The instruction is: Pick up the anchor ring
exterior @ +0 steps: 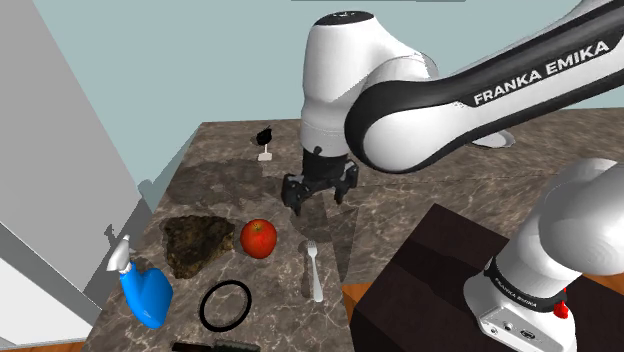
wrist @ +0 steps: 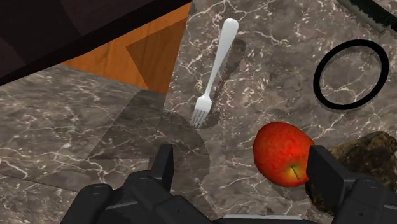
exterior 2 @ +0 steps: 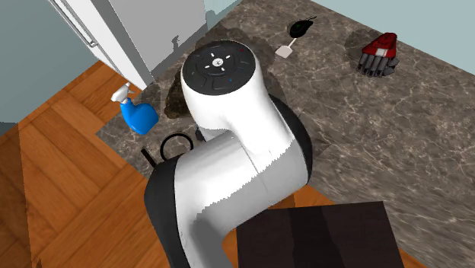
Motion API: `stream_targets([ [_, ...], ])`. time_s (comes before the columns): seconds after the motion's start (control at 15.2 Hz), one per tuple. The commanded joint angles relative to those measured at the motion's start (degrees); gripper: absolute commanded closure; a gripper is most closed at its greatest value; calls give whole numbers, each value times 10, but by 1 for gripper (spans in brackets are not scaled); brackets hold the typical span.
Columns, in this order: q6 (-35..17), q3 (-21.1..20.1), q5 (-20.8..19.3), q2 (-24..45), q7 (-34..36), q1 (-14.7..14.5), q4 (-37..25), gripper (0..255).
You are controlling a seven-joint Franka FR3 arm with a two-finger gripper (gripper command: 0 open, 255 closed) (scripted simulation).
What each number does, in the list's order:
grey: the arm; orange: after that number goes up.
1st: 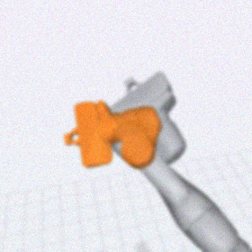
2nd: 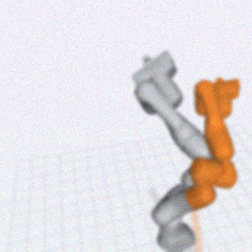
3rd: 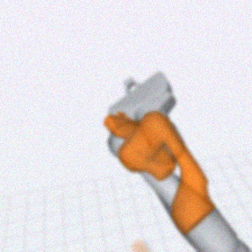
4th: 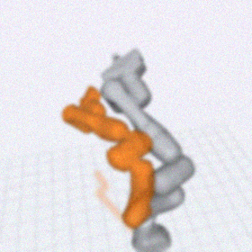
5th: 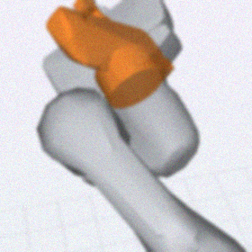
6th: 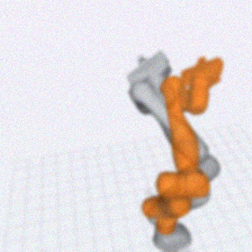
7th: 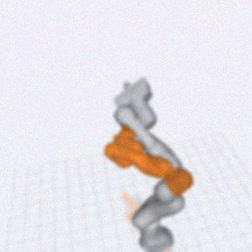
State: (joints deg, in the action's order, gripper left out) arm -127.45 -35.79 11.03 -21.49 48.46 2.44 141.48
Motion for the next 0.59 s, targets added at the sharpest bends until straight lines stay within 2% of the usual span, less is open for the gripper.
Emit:
stream_targets([
  [0.0, -28, -32, -18, 46, 49, 14, -12, 0],
  [0.26, -77, -89, -98, 157, 166, 46, -45, 0],
  [0.4, -94, -106, -161, 221, 239, 53, -67, 0],
  [0.53, -104, -105, -230, 288, 313, 43, -94, 0],
])
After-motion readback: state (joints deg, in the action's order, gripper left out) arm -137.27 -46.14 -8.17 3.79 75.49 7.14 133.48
